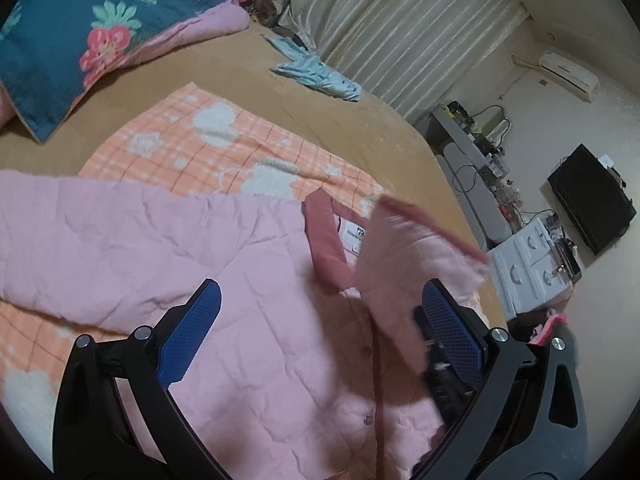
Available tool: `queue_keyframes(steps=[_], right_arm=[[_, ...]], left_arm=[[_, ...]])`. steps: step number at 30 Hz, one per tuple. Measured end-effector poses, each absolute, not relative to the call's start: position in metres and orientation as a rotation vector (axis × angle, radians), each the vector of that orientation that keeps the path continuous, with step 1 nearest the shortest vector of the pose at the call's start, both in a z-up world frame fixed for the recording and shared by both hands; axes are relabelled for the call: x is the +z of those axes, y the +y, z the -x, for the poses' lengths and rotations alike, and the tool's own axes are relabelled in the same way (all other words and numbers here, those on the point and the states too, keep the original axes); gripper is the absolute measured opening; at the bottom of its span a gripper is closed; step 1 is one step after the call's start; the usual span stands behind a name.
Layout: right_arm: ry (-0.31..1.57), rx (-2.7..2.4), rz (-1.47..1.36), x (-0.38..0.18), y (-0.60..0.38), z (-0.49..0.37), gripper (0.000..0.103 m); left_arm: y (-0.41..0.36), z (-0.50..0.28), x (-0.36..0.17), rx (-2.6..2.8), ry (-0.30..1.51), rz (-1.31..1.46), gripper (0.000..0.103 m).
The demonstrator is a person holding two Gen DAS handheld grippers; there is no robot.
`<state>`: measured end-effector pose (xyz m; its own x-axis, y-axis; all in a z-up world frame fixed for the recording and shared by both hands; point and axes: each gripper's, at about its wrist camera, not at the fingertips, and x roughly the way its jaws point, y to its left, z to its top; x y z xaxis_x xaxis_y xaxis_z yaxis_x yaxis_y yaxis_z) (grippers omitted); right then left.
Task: Fold large clothes
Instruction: 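Lay the held sleeve across the jacket front and open the right tool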
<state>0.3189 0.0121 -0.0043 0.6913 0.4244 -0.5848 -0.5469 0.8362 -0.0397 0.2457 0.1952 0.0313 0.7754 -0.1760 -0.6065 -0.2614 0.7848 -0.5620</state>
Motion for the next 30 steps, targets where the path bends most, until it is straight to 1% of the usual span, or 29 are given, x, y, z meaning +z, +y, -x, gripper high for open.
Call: queue_keyframes(steps=[5,9,11,12,13,14,15,17,18,23,26,27,28,29,30], right_arm=[[0.664,0.622,0.283,-0.038,0.041,-0.308,0.032],[0.709,0.649,0.365,-0.062,0.067,-0.296,0.035],[0.738,0.668,0.389,-0.075,0.076,-0.291,0.044],[0.749,0.683,0.396,-0.079,0.079,-0.289,0.047],[0.765,0.708,0.409,-0.082,0.082,-0.286,0.056],[0.767,0.719,0.414,-0.082,0.083,-0.284,0.062],[0.762,0.73,0.412,-0.079,0.081,-0.281,0.065],[0.761,0.756,0.369,-0.069,0.069,-0.276,0.083],[0.76,0.761,0.35,-0.066,0.062,-0.275,0.086],[0.753,0.7,0.263,-0.047,-0.002,-0.275,0.088],[0.751,0.6,0.253,-0.043,-0.043,-0.28,0.088],[0.75,0.564,0.243,-0.043,-0.059,-0.282,0.088],[0.752,0.531,0.231,-0.043,-0.074,-0.284,0.088],[0.756,0.493,0.217,-0.043,-0.091,-0.286,0.088],[0.756,0.468,0.209,-0.043,-0.104,-0.286,0.088]], left_arm=[[0.199,-0.24,0.017,0.052,0.709,0.693,0.094],[0.21,-0.23,0.004,0.06,0.708,0.754,0.094],[0.213,-0.226,-0.001,0.055,0.707,0.774,0.094],[0.214,-0.225,-0.008,0.043,0.719,0.788,0.094],[0.214,-0.225,-0.014,0.035,0.735,0.799,0.094],[0.213,-0.227,-0.019,0.025,0.751,0.809,0.094],[0.212,-0.228,-0.028,0.013,0.776,0.824,0.094],[0.208,-0.232,-0.042,-0.006,0.813,0.846,0.094],[0.204,-0.235,-0.052,-0.021,0.839,0.864,0.094],[0.184,-0.249,-0.086,-0.084,0.901,0.934,0.094],[0.172,-0.259,-0.096,-0.071,0.922,0.903,0.093],[0.168,-0.261,-0.095,-0.067,0.921,0.88,0.09],[0.164,-0.264,-0.094,-0.063,0.922,0.852,0.078],[0.16,-0.267,-0.093,-0.063,0.926,0.827,0.057],[0.156,-0.27,-0.092,-0.054,0.933,0.801,0.045]])
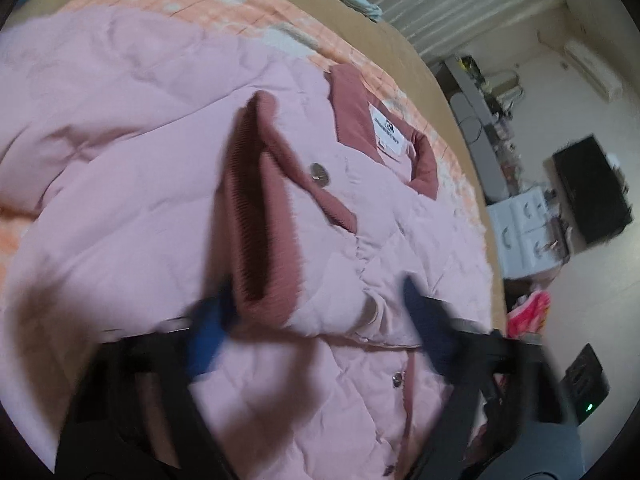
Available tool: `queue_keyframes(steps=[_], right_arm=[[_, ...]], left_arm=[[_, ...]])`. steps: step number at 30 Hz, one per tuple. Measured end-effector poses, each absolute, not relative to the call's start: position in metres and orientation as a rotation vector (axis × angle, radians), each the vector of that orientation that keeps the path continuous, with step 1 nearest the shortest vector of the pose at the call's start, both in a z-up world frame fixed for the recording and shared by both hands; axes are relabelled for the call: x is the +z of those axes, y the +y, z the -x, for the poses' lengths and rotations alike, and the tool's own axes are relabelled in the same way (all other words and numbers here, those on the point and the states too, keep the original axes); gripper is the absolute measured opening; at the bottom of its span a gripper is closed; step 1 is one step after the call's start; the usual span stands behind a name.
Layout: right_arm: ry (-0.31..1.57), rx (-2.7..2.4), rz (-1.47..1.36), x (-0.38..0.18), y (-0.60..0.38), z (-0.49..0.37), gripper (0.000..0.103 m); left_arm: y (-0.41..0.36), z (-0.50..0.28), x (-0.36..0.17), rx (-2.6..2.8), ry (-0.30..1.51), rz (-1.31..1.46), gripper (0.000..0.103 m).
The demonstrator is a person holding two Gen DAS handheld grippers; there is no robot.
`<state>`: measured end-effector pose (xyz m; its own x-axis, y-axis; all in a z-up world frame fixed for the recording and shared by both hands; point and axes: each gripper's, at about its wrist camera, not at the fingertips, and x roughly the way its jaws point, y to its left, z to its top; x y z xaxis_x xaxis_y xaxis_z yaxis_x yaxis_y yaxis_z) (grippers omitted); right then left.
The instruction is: Fold large clothes
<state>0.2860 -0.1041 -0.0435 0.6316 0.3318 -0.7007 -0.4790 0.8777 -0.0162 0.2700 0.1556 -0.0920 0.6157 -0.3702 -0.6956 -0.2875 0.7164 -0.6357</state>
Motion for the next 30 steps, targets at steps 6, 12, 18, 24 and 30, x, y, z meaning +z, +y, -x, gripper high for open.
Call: queue_keyframes(steps=[6,12,18,24,30], right_arm=[[0.771,0.319,0.125,-0.044,-0.172,-0.306,0.088],[0.753,0.251,0.041,-0.034,-0.204,-0.329,0.088],[0.806,0.259,0.041,-0.045,-0.201,-0.352,0.088],[0.874,0.312,0.07,-0.059,-0.183,-0.37,0.088],[0.976,0.266,0.079,-0.088,-0.186,-0.385,0.088]], left_arm=[[0.142,-0.274,-0.048,-0.029,0.837,0.616,0.011],[0.151,-0.26,-0.004,-0.015,0.709,0.521,0.011],[0.165,-0.263,-0.055,0.069,0.823,0.523,0.011],[0.165,-0.259,-0.081,0.085,0.88,0.503,0.012],[0.164,-0.26,-0.087,0.087,0.9,0.479,0.016]])
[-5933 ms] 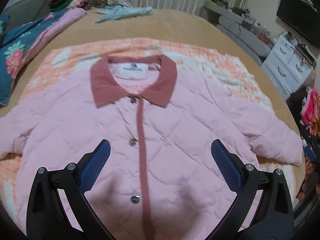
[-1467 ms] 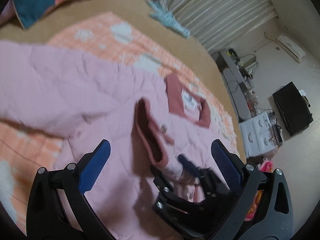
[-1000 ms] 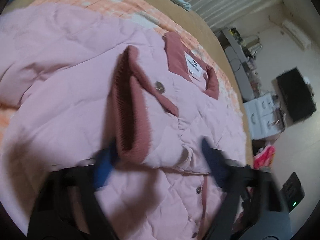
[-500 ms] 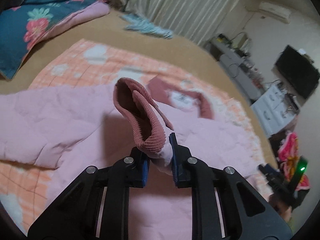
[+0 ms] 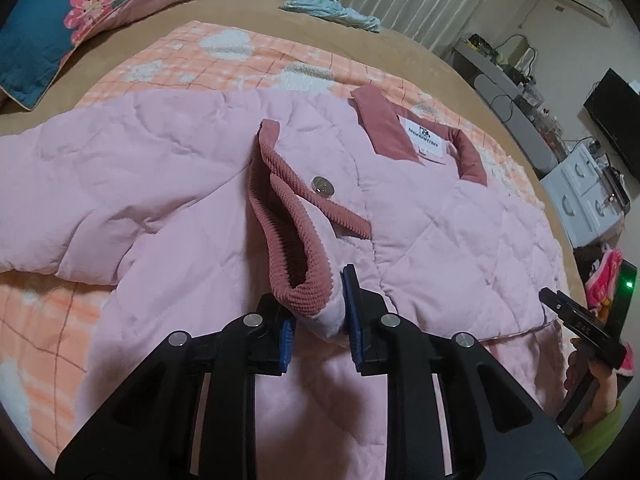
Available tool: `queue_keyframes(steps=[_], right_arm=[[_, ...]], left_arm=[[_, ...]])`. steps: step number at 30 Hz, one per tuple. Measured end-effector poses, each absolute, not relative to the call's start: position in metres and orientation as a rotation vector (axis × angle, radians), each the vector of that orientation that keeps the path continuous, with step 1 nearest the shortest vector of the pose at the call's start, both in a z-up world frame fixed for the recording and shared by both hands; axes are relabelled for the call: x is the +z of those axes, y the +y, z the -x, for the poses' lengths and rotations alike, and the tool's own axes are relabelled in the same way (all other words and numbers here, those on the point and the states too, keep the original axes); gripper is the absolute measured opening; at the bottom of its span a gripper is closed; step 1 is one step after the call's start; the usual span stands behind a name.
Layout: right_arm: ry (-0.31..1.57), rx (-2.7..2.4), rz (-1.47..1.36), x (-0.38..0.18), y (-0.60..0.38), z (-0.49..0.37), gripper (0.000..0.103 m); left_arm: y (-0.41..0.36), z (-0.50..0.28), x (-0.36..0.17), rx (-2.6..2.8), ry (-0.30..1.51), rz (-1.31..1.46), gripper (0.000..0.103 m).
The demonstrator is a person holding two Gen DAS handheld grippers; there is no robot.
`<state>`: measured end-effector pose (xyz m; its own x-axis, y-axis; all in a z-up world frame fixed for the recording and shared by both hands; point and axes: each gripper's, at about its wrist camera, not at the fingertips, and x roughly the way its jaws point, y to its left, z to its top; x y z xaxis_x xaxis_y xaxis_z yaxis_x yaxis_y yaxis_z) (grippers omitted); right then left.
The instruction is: Fold large clothes
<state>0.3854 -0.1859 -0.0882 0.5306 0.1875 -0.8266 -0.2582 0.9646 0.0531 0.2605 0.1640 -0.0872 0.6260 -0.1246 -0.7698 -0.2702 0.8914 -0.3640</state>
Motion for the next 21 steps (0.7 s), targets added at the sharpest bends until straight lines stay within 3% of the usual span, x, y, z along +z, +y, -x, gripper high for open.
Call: queue_keyframes(steps=[9,13,15,17,21], right_arm=[[0.979,0.234,0.051,-0.091,-0.193,-0.379,0.09],[0.937,0.255,0.021,-0.074,-0.191,-0.36,0.091],[0.917,0.27,0.012,-0.067,-0.187,-0.352,0.094],[0.9,0.281,0.001,-0.059,-0.182,-0.343,0.097],[0.876,0.304,-0.003,-0.046,-0.169,-0.331,0.098]], left_arm=[[0.161,-0.257,-0.083,0.106,0.924,0.456,0.037],[0.168,-0.247,-0.074,0.115,0.91,0.464,0.061],[0.172,-0.241,-0.07,0.118,0.906,0.474,0.065],[0.175,-0.234,-0.067,0.138,0.904,0.476,0.084],[0.19,-0.219,-0.062,0.188,0.897,0.506,0.094]])
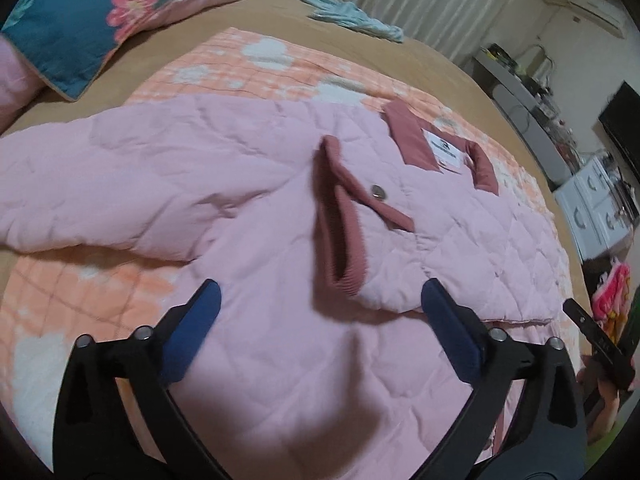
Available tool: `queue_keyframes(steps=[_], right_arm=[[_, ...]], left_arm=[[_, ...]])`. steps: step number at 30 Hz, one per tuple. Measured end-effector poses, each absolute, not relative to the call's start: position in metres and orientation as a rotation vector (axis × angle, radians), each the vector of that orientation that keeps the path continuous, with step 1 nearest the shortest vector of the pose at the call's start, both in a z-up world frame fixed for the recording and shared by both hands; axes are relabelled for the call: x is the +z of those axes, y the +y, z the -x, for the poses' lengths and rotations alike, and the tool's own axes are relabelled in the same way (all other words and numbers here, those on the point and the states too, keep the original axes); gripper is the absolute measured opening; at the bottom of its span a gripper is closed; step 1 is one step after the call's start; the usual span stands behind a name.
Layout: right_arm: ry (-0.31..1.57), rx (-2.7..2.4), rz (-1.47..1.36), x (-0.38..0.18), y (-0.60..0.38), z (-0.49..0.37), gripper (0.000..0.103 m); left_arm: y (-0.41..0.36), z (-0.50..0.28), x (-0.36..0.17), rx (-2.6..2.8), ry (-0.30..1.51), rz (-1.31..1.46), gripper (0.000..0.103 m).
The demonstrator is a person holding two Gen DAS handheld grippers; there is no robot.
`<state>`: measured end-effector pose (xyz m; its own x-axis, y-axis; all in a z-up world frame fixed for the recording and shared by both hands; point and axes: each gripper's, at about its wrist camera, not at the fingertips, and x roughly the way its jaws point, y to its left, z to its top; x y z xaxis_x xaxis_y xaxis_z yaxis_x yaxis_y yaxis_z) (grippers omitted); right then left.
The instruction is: Fold large clothes
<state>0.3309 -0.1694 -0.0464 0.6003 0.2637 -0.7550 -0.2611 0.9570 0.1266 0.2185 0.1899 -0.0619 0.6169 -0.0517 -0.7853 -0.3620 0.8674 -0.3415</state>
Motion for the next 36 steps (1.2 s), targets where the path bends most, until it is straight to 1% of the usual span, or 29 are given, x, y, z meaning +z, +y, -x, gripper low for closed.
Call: queue_keyframes(steps=[7,20,36], right_arm=[[0.841,0.35,0.022,-0.029,-0.138,-0.313,0.099],[0.805,0.487,0.086,0.0,-0.045,-0.279,0.099],[0.777,0.659,0.226,0.011,0.075,-0.253,0.099]], left_arm=[[0.219,-0.194,-0.055,0.272,0.875,0.527,0.094],[0.277,-0.146,-0.052,0.388,0.817,0.603,0.094],[0.348,-0.105,-0.063,0.555,0.74,0.758,0.094]])
